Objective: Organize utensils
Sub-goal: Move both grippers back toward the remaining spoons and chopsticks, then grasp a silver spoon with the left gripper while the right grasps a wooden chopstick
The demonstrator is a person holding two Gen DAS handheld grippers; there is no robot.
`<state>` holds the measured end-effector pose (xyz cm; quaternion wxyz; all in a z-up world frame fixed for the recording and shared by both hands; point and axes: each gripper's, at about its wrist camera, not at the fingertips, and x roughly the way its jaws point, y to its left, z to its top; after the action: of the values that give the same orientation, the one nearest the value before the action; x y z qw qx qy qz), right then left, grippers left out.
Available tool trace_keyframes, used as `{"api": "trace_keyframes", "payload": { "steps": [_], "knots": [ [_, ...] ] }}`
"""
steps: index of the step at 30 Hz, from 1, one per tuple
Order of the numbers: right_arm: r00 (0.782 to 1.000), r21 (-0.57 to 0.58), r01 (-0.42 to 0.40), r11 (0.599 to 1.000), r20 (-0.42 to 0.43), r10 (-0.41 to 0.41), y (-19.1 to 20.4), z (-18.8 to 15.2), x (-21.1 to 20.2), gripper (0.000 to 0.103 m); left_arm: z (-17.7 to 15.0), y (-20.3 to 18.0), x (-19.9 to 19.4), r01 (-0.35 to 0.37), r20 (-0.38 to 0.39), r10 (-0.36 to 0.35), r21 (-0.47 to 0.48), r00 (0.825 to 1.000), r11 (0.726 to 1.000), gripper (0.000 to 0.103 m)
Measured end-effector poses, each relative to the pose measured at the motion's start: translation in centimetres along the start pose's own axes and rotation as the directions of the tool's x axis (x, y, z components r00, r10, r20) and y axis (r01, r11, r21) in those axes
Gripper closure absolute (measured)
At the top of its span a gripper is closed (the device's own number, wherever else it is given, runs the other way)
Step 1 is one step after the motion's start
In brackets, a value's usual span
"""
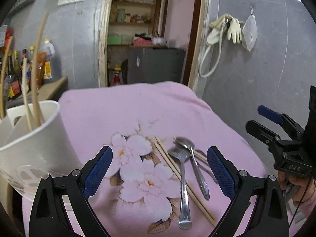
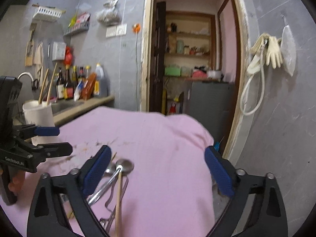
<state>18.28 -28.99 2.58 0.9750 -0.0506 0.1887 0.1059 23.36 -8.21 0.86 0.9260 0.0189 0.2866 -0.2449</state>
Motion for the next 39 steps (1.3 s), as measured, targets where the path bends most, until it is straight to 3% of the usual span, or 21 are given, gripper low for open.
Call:
{"api": "trace_keyframes", "payload": {
  "steps": [3,5,11,16,25,32,36,39],
  "knots": [
    [0.999,-0.011,-0.029,1.000,-0.041,0.028,0.3,-0.1,0.4,0.028,0.0,-0.1,0.7,0.025,-0.046,-0.024,0.016,0.999,1.000,0.029],
    [0.997,-0.033,-0.046,0.998,-0.067,0.044,0.7,-0.1,0.8,0.042,0.1,-0.2,1.2,0.040,-0.073,-0.038,0.022,0.997,0.999,0.043],
    [0.982,-0.092,-0.108,0.990,-0.168,0.092,2.1,-0.8,2.0,0.073,-0.1,-0.7,2.8,0.097,-0.166,-0.090,0.035,0.982,0.995,0.067],
    [0.961,-0.125,-0.151,0.981,-0.251,0.116,3.0,-1.3,3.2,0.087,-0.4,-1.1,4.2,0.137,-0.236,-0.123,0.045,0.964,0.989,0.079],
    [0.924,-0.139,-0.208,0.968,-0.353,0.148,3.8,-2.2,4.9,0.093,-0.6,-0.6,6.0,0.152,-0.322,-0.139,0.015,0.937,0.988,0.093],
    [0.894,-0.127,-0.231,0.965,-0.420,0.159,4.0,-2.7,6.1,0.095,-0.4,-0.7,7.3,0.159,-0.381,-0.149,-0.006,0.913,0.987,0.093],
    [0.891,-0.151,-0.229,0.962,-0.430,0.145,4.4,-2.7,6.3,0.095,-0.3,-0.7,7.4,0.153,-0.394,-0.144,-0.010,0.908,0.988,0.093],
    [0.880,-0.161,-0.216,0.963,-0.459,0.121,4.5,-2.8,6.9,0.096,-0.1,-0.6,7.3,0.149,-0.394,-0.149,-0.030,0.907,0.988,0.099]
  ]
}}
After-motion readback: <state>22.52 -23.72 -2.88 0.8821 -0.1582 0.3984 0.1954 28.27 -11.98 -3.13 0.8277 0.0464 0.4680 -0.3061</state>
